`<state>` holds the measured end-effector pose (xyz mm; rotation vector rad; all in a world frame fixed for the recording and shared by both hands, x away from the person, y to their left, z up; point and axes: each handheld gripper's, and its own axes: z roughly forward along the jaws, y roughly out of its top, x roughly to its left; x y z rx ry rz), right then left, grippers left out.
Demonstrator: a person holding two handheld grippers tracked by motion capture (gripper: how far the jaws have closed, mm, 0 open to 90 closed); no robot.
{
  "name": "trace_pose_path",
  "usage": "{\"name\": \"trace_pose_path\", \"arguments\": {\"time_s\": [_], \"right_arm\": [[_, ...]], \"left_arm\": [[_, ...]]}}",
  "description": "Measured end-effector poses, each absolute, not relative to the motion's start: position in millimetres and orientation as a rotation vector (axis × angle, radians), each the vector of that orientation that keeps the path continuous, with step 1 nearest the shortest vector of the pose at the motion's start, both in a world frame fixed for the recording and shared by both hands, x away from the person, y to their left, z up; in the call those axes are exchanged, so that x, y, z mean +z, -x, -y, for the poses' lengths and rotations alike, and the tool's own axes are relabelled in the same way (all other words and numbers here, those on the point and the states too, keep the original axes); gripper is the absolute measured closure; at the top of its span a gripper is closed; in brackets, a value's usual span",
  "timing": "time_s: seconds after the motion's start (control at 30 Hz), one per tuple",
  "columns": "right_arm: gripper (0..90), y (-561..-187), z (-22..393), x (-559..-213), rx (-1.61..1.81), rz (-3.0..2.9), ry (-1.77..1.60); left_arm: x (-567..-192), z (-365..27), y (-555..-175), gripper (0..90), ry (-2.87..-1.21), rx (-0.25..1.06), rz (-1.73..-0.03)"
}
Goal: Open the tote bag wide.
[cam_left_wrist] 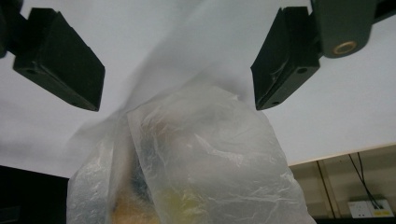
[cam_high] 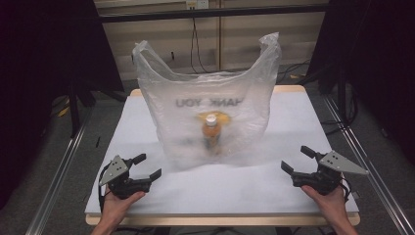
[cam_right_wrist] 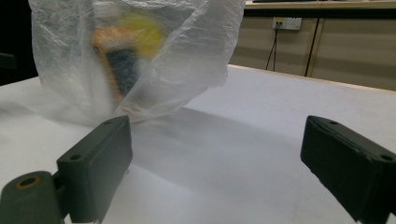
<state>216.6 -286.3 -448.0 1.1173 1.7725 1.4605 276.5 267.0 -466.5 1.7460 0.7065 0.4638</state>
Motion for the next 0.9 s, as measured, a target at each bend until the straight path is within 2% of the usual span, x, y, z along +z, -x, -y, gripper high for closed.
{"name": "trace_pose_path", "arguments": {"time_s": [0.1,0.23,0.33,0.43,0.57,0.67,0.73,0.8,0.83,0.87,0.9], "right_arm": [[14.1,-218,286,-448,1.46,-1.778,-1.138],[21.1,-220,286,-448,1.468,-1.802,-1.135],[28.2,-221,287,-449,1.495,-1.839,-1.108],[40.2,-223,286,-445,1.532,-1.884,-1.073],[45.6,-224,283,-442,1.534,-1.931,-1.057],[53.2,-222,278,-437,1.549,-1.95,-1.038],[54.4,-221,276,-436,1.554,-1.946,-1.038],[60.0,-221,275,-433,1.565,-1.957,-1.026],[65.2,-220,273,-431,1.583,-1.946,-1.025],[65.2,-220,273,-431,1.583,-1.946,-1.025],[69.6,-219,272,-429,1.588,-1.955,-1.02]], "left_arm": [[-465,-267,-276,20.6,-1.747,0.449,-0.711],[-462,-265,-276,26.6,-1.749,0.409,-0.703],[-460,-262,-276,30.8,-1.763,0.36,-0.699],[-456,-257,-275,37.0,-1.782,0.335,-0.681],[-452,-253,-274,40.5,-1.806,0.346,-0.673],[-447,-247,-272,47.1,-1.819,0.29,-0.659],[-446,-246,-272,48.4,-1.819,0.257,-0.648],[-444,-243,-273,53.4,-1.839,0.215,-0.614],[-443,-242,-272,55.9,-1.859,0.245,-0.627],[-442,-240,-271,55.9,-1.857,0.233,-0.627],[-441,-240,-273,59.6,-1.85,0.189,-0.601]]}}
